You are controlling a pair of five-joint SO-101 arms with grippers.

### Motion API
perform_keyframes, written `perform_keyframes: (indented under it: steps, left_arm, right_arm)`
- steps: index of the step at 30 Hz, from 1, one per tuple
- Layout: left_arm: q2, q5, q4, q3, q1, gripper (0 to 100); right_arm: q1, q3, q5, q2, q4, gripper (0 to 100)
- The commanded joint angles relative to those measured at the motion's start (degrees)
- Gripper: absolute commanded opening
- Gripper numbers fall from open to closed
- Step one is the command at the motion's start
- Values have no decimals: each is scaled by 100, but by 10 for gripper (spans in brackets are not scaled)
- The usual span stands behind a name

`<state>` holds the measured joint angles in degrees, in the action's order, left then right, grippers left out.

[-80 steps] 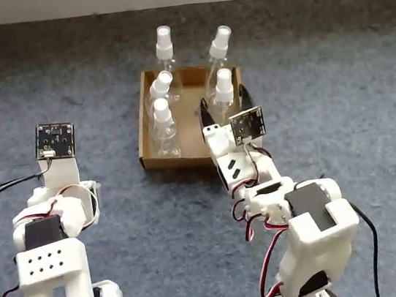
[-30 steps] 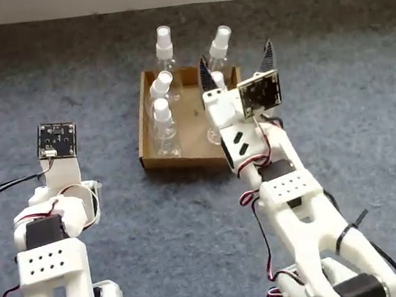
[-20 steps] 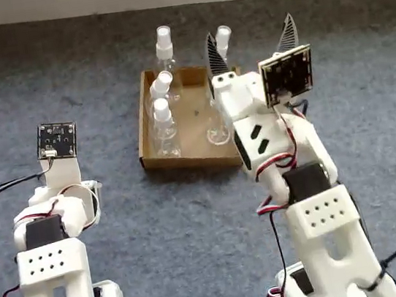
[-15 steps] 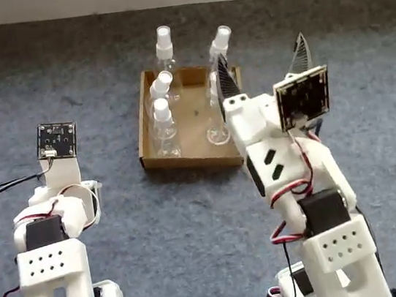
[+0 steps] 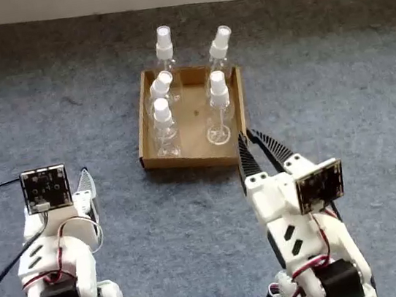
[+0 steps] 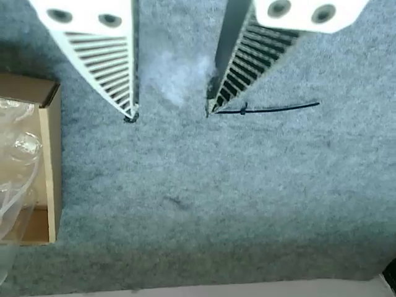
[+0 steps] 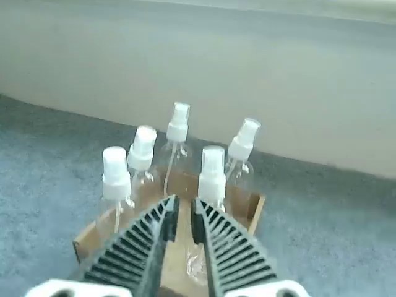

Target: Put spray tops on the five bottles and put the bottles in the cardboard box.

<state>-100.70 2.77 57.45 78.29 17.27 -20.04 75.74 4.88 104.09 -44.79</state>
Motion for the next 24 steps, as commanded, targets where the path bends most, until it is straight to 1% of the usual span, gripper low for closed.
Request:
perform_keyframes:
  steps: [1, 3, 7, 8, 12, 17, 21, 22, 24]
  left_arm:
    - [-338, -35, 18, 418, 40, 175]
    - [-189, -35, -9, 796, 22, 175]
    - [-330, -35, -448, 1859, 57, 175]
    - [-347, -44, -527, 1938, 40, 174]
    - [-374, -44, -273, 1886, 57, 172]
    - [-365, -44, 633, 1886, 57, 172]
    - [-347, -44, 1916, 1886, 48, 172]
    - [-382, -62, 2101, 1886, 40, 172]
    - [-365, -62, 1996, 1886, 31, 172]
  right_arm:
    - [84, 110, 53, 31, -611, 5]
    - [110, 189, 53, 119, -787, 5]
    - [110, 998, 62, 127, -1112, 5]
    - [110, 1253, 62, 127, -1112, 5]
    - [110, 2105, 70, 127, -1095, 5]
    - [110, 2677, 44, 119, -1130, 5]
    - [171, 2738, 44, 119, -1138, 5]
    - [171, 2738, 44, 110, -1138, 5]
    - [180, 2738, 44, 101, -1156, 5]
